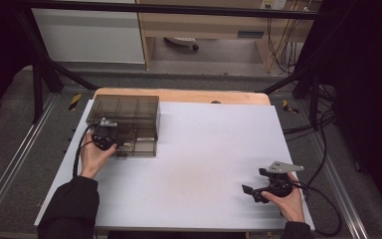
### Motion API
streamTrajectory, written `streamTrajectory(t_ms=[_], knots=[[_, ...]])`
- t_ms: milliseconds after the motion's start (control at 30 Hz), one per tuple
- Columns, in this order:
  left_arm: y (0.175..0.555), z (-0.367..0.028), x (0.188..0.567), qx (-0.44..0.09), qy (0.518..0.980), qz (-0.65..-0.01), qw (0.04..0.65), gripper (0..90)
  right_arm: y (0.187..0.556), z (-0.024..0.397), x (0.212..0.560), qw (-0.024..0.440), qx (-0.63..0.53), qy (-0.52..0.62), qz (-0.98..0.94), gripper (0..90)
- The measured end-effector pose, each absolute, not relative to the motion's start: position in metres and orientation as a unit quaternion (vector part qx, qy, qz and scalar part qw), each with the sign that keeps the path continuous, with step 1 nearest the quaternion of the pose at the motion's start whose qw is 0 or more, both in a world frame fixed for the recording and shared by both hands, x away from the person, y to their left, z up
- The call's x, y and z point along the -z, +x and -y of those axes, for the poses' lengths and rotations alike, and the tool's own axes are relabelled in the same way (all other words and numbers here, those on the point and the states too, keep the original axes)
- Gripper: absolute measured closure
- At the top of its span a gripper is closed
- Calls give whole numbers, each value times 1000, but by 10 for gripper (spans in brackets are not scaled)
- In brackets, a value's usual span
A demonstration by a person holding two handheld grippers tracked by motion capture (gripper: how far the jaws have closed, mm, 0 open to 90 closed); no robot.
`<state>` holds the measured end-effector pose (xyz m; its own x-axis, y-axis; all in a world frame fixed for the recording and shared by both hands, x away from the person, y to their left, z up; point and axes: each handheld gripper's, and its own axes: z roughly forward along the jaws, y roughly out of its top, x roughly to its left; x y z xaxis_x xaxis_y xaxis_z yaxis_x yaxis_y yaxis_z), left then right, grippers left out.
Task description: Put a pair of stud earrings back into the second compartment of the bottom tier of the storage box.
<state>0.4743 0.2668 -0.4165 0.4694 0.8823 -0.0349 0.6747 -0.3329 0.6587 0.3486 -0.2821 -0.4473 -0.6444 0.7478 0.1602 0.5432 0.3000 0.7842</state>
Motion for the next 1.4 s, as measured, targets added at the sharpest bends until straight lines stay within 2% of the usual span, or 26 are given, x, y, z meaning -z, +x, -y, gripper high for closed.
streamTrajectory(t_ms=[300, 533, 933, 1100, 1400], knots=[[462, -267, 403, -170, 796, -481, 325, 600, 349, 282, 448, 119, -432, 406, -797, 7], [450, -263, 394, -163, 802, -465, 338, 374, 349, 282, 448, 120, -432, 406, -796, 7], [417, -263, 397, -167, 812, -416, 373, 140, 349, 282, 447, 119, -432, 407, -796, 6], [405, -265, 401, -174, 814, -402, 381, 77, 348, 282, 447, 119, -432, 405, -797, 7], [381, -280, 413, -180, 808, -392, 401, 47, 348, 282, 447, 119, -434, 406, -795, 6]])
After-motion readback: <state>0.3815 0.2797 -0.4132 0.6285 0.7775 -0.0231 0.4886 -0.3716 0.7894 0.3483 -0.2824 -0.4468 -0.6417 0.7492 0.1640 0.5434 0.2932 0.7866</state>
